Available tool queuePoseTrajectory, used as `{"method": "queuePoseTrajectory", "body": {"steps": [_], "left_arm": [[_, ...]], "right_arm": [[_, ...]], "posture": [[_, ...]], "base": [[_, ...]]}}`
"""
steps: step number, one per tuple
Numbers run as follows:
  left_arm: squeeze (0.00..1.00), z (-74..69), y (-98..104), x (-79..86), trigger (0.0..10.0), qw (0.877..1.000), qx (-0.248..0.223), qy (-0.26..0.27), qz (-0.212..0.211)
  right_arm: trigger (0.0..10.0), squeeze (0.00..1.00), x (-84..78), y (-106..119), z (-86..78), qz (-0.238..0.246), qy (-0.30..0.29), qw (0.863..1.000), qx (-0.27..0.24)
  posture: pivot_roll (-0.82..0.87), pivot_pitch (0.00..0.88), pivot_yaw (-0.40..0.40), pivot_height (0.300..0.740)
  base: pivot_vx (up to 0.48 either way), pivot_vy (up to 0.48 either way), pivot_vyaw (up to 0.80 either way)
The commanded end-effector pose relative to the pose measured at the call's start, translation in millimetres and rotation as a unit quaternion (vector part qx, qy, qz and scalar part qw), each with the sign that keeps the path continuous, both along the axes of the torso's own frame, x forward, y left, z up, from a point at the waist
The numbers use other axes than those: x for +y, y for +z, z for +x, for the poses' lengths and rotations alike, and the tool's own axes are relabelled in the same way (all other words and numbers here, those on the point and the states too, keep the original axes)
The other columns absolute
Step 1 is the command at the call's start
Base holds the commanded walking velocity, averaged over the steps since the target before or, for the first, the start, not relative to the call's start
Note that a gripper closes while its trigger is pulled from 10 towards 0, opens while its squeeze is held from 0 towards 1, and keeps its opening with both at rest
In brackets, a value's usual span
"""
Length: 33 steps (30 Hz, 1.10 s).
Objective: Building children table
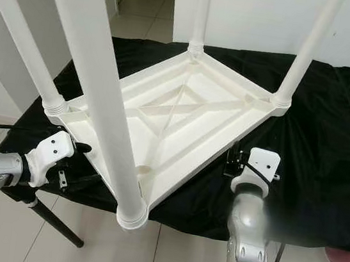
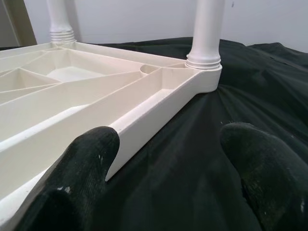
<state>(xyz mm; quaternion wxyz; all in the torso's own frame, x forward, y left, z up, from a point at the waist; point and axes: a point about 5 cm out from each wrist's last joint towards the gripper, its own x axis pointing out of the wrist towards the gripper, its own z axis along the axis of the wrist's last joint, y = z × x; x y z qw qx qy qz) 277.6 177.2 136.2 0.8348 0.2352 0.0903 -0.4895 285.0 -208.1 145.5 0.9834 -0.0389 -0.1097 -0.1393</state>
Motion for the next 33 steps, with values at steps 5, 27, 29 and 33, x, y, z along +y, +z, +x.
{"method": "queuePoseTrajectory", "body": {"steps": [5,27,29,33], "left_arm": [[0.00,-26.1,-5,-7.3,10.0,0.969,0.111,-0.220,0.027],[0.00,-6.4,-18,-20.1,0.0,0.976,0.105,-0.189,-0.003],[0.00,-8.1,-19,-20.9,0.0,0.975,0.111,-0.190,-0.011],[0.00,-8.9,-20,-21.7,0.0,0.975,0.112,-0.189,-0.015]], "right_arm": [[10.0,0.00,-1.3,-4,-4.8,0.005,-0.008,1.000,0.004],[10.0,0.00,-0.9,-10,-18.4,0.006,-0.016,1.000,0.016],[10.0,0.00,0.3,-9,-18.1,0.005,-0.014,1.000,0.016],[10.0,0.00,0.7,-9,-17.3,0.004,-0.012,1.000,0.016]], "posture": [[-0.03,0.117,0.122,0.740],[-0.05,0.154,0.129,0.740],[-0.05,0.154,0.129,0.740],[-0.05,0.149,0.123,0.740]], "base": [[0.000,0.000,0.00],[0.000,0.000,0.00],[0.000,0.000,0.00],[0.000,0.000,0.00]]}}
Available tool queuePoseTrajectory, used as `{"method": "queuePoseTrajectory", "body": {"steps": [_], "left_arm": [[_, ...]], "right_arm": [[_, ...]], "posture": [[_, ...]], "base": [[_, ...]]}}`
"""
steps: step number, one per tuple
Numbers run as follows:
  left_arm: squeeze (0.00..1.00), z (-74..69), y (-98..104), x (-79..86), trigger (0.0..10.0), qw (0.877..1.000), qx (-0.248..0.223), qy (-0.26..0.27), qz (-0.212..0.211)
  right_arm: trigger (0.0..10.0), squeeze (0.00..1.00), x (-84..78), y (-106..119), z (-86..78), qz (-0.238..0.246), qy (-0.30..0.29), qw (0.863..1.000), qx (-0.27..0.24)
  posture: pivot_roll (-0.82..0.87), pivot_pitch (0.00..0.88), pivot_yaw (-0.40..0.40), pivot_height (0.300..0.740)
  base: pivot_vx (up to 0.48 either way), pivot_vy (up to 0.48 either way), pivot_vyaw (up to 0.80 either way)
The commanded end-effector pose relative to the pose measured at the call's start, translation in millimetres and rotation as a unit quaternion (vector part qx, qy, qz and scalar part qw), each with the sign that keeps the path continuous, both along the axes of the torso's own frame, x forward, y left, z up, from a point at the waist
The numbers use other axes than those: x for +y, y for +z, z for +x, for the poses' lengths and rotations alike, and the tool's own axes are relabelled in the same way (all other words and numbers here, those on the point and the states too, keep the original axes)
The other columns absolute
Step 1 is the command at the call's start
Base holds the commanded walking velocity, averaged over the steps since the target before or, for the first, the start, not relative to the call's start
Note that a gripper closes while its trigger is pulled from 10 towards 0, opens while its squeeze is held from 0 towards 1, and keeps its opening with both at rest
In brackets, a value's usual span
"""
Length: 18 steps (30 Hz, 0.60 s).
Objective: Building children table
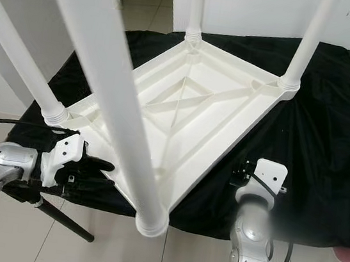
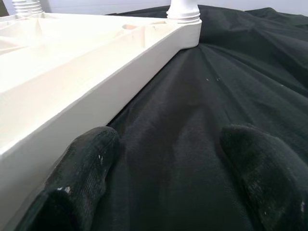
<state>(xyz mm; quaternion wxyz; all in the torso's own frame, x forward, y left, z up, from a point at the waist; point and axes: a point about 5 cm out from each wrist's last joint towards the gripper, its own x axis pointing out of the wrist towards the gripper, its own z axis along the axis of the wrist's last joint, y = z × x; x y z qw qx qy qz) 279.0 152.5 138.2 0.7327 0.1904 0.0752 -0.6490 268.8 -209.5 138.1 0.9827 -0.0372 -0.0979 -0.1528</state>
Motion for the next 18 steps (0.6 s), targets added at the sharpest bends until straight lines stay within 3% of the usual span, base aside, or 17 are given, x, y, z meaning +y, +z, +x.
{"method": "queuePoseTrajectory", "body": {"steps": [1,7,12,13,14,15,18], "left_arm": [[0.00,-10.8,-24,2.2,0.0,0.998,0.056,-0.010,0.021],[0.00,-13.7,-30,2.7,0.0,0.998,0.062,0.002,0.004],[0.00,-14.1,-31,5.9,0.0,0.996,0.068,0.046,-0.026],[0.00,-16.7,-30,6.2,0.7,0.995,0.078,0.047,-0.035],[0.00,-16.7,-30,6.2,0.7,0.995,0.078,0.047,-0.035],[1.00,-18.3,-27,6.9,10.0,0.994,0.090,0.038,-0.039],[1.00,-17.1,-15,9.1,10.0,0.993,0.105,0.020,-0.048]], "right_arm": [[10.0,0.00,2.3,-1,-0.6,-0.002,0.004,1.000,0.005],[10.0,0.00,0.8,0,-0.1,-0.003,0.004,1.000,0.005],[10.0,0.00,0.8,0,-0.1,-0.002,0.004,1.000,0.004],[10.0,0.00,0.8,0,0.2,-0.001,0.004,1.000,0.006],[10.0,0.00,0.8,0,0.2,-0.001,0.004,1.000,0.006],[10.0,0.00,3.3,-1,1.6,0.000,0.010,1.000,0.007],[10.0,0.00,8.8,-2,4.9,0.001,0.024,1.000,0.009]], "posture": [[-0.06,0.146,0.119,0.740],[-0.06,0.137,0.117,0.740],[-0.06,0.130,0.113,0.740],[-0.05,0.130,0.106,0.740],[-0.05,0.130,0.106,0.740],[-0.04,0.128,0.098,0.740],[-0.04,0.125,0.095,0.740]], "base": [[0.000,0.000,0.00],[0.000,0.000,0.00],[0.000,0.000,0.00],[0.000,0.000,0.00],[0.000,0.000,0.00],[0.000,0.000,0.00],[0.000,0.000,0.00]]}}
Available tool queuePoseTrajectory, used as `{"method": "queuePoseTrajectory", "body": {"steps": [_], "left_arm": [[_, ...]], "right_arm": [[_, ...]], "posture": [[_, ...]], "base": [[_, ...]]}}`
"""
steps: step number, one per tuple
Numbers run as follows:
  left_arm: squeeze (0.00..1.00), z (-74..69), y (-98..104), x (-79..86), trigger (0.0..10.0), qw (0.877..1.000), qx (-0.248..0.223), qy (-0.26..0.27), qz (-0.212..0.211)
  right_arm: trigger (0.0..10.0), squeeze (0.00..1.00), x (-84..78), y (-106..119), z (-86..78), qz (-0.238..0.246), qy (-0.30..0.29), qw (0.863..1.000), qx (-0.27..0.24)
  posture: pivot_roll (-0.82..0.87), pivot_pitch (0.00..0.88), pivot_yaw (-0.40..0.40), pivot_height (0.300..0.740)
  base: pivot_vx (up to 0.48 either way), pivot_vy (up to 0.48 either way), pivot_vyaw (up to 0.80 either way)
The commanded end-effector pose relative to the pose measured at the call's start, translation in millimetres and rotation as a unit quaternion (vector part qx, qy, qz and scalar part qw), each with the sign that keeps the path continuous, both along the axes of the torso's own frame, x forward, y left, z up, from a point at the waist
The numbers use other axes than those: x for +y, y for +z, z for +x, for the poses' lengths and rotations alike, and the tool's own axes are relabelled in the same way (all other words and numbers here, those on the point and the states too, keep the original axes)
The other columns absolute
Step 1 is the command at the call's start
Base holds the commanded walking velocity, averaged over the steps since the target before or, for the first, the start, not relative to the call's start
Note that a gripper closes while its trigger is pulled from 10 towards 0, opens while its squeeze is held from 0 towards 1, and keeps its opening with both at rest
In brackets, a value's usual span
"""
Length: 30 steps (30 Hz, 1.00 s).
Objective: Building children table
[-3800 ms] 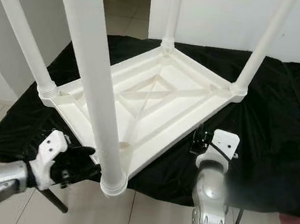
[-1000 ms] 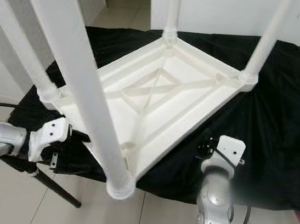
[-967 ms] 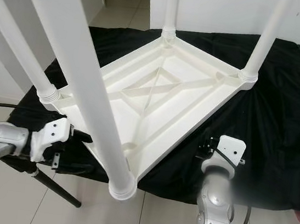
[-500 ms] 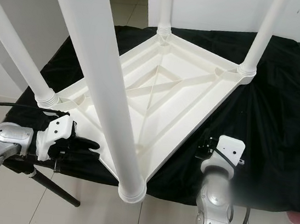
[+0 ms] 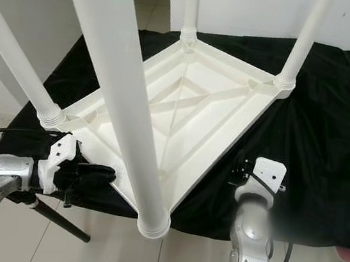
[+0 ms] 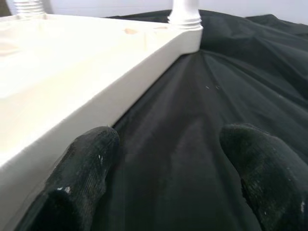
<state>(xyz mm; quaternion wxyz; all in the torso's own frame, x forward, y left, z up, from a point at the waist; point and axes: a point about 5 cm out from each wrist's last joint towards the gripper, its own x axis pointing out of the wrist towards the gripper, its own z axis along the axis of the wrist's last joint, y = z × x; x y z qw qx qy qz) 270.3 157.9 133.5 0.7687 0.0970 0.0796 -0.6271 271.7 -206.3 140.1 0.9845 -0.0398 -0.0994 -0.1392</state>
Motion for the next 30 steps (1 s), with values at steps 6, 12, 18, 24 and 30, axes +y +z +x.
{"method": "queuePoseTrajectory", "body": {"steps": [6,12,18,24,30], "left_arm": [[1.00,-16.3,2,0.7,10.0,0.996,0.029,-0.083,0.034],[1.00,-18.6,-1,-1.9,10.0,0.993,0.015,-0.100,0.056],[0.90,-9.8,-9,-2.3,10.0,0.992,-0.007,-0.081,0.092],[0.00,1.9,-16,-5.5,10.0,0.992,-0.022,-0.050,0.113],[0.00,17.0,-12,-6.7,10.0,0.993,-0.039,-0.013,0.107]], "right_arm": [[10.0,0.00,5.4,-4,3.6,0.003,0.014,1.000,0.010],[10.0,0.00,4.5,-5,3.5,0.002,0.014,1.000,0.011],[10.0,0.00,5.1,-6,4.8,0.004,0.012,1.000,0.010],[10.0,0.00,8.4,-4,8.1,0.006,0.018,1.000,0.006],[10.0,0.00,5.3,-1,10.3,0.003,0.016,1.000,0.002]], "posture": [[-0.03,0.111,0.093,0.740],[-0.03,0.101,0.090,0.740],[-0.03,0.081,0.083,0.740],[-0.03,0.076,0.077,0.740],[-0.04,0.074,0.083,0.740]], "base": [[0.000,0.000,0.00],[0.000,0.000,0.00],[0.000,0.000,0.00],[0.000,0.000,0.00],[0.000,0.000,0.00]]}}
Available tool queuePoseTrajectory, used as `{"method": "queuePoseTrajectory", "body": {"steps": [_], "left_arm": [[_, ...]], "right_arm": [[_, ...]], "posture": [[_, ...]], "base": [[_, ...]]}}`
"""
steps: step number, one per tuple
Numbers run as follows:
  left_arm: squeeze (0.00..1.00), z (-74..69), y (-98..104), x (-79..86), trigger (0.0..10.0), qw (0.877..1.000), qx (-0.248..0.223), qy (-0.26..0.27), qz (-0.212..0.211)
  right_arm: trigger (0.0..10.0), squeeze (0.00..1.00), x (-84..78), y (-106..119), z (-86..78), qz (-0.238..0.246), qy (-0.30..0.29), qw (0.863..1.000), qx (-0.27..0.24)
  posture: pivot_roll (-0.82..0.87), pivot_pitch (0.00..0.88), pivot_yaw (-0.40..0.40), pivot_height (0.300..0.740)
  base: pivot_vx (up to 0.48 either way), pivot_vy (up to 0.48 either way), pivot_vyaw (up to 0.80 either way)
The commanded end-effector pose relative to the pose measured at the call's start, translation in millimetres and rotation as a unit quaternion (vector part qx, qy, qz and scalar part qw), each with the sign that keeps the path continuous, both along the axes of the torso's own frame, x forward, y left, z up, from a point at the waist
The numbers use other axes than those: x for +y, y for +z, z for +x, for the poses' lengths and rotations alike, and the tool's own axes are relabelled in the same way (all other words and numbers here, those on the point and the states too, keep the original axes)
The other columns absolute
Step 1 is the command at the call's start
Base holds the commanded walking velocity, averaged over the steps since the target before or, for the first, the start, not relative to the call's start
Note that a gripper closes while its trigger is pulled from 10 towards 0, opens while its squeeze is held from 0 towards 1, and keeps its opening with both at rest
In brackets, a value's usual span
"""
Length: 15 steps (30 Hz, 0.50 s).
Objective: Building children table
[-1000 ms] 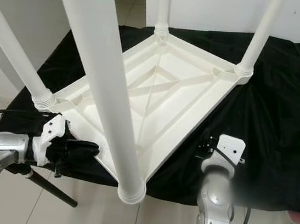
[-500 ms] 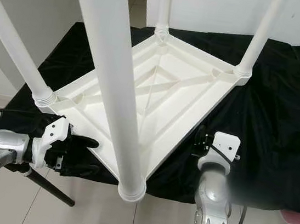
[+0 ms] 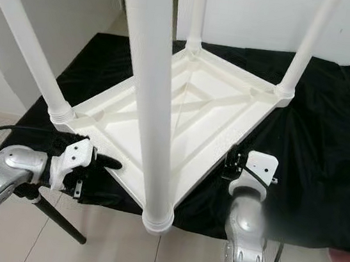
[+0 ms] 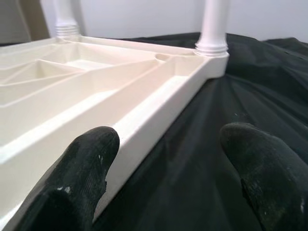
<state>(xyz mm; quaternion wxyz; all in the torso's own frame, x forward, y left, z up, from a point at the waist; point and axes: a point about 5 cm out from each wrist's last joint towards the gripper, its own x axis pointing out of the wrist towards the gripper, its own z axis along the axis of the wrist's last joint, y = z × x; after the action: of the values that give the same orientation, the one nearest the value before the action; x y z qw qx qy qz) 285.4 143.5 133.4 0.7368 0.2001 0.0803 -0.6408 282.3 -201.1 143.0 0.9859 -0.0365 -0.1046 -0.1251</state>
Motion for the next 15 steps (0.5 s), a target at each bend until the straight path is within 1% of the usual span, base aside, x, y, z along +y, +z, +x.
{"method": "queuePoseTrajectory", "body": {"steps": [1,6,8,11,12,13,15], "left_arm": [[0.00,3.2,-10,7.4,10.0,0.999,0.012,0.029,0.022],[0.00,7.1,-9,6.4,10.0,0.999,0.003,0.029,0.020],[0.00,6.6,-13,5.1,10.0,0.999,0.003,0.018,0.031],[0.00,6.4,-14,4.8,10.0,0.999,0.003,0.015,0.034],[0.00,3.8,-20,5.1,10.0,0.999,0.007,0.000,0.047],[0.00,3.1,-22,5.3,10.0,0.999,0.011,-0.005,0.051],[0.00,3.1,-22,5.3,10.0,0.999,0.011,-0.005,0.051]], "right_arm": [[10.0,0.00,-0.7,-5,-1.0,0.002,0.000,1.000,0.007],[10.0,0.00,1.0,-7,-3.2,0.003,0.000,1.000,0.009],[10.0,0.00,3.5,-8,-3.9,0.005,0.001,1.000,0.010],[10.0,0.00,4.0,-8,-3.9,0.006,0.001,1.000,0.010],[10.0,0.00,3.8,-8,-4.3,0.007,0.000,1.000,0.009],[10.0,0.00,3.4,-8,-4.5,0.007,-0.001,1.000,0.009],[10.0,0.00,3.4,-8,-4.5,0.007,-0.001,1.000,0.009]], "posture": [[-0.04,0.078,0.085,0.740],[-0.04,0.082,0.090,0.740],[-0.04,0.083,0.091,0.740],[-0.04,0.083,0.091,0.740],[-0.05,0.088,0.099,0.740],[-0.05,0.088,0.099,0.740],[-0.05,0.088,0.099,0.740]], "base": [[0.000,0.000,0.00],[0.000,0.000,0.00],[0.000,0.000,0.00],[0.000,0.000,0.00],[0.000,0.000,0.00],[0.000,0.000,0.00],[0.000,0.000,0.00]]}}
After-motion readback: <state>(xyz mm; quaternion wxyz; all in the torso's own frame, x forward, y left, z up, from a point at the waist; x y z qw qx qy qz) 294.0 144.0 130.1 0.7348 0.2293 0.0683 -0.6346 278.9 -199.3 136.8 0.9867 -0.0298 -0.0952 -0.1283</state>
